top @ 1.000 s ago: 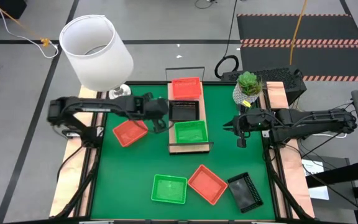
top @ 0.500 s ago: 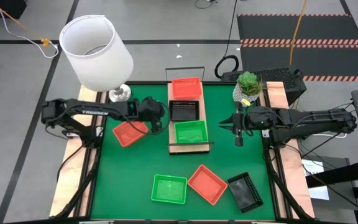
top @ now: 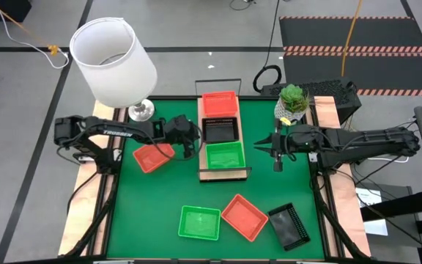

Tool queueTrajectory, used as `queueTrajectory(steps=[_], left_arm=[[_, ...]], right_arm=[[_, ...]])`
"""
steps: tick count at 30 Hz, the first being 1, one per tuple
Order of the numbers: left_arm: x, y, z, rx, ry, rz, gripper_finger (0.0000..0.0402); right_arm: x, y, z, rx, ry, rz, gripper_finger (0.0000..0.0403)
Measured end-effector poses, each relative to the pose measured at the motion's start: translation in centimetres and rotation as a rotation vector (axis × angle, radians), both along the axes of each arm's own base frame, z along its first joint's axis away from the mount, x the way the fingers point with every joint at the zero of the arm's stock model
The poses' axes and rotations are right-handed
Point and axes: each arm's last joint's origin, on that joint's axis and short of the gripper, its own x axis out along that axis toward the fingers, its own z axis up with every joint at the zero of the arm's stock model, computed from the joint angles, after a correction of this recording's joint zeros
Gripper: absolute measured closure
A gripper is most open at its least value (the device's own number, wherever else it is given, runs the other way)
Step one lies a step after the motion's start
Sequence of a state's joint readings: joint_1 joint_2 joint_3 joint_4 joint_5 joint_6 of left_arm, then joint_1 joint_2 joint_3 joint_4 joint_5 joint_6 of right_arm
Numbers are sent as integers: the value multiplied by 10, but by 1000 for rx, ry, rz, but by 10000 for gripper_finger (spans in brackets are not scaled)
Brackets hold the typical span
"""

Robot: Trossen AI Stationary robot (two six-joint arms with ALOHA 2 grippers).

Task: Stack baskets on shelf by color
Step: Stack the left black bin on the black bin on the shelf

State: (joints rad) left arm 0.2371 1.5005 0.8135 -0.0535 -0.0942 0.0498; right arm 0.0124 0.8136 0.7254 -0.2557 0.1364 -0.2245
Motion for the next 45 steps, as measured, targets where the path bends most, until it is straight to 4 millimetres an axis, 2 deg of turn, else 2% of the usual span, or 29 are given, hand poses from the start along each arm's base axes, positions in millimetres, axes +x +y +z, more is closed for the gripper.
queueTrajectory(steps=[5, 13, 17, 22, 28, 31, 40, 45], left_arm=[[8, 2, -2, 21, -44, -9, 396], [16, 4, -22, 24, -10, -19, 396], [16, 4, -22, 24, -7, -19, 396], [8, 3, -6, 24, -27, -11, 396], [-15, -3, 23, -10, -29, 20, 396], [-22, -7, 34, -19, -54, 25, 396], [-30, -22, 44, -40, -60, -7, 396], [-31, -30, 41, -62, -23, -21, 396]], right_arm=[[7, 0, -6, 1, 33, -1, 349], [24, 0, -16, -9, 65, 2, 349], [30, -7, -26, -56, 129, -80, 349], [32, -23, -46, -60, 186, -179, 349], [31, -47, -70, -31, 128, -294, 349], [30, -54, -81, -11, 99, -284, 352], [42, -66, -99, 19, 71, -264, 398], [47, -68, -101, 3, 42, -258, 399]])
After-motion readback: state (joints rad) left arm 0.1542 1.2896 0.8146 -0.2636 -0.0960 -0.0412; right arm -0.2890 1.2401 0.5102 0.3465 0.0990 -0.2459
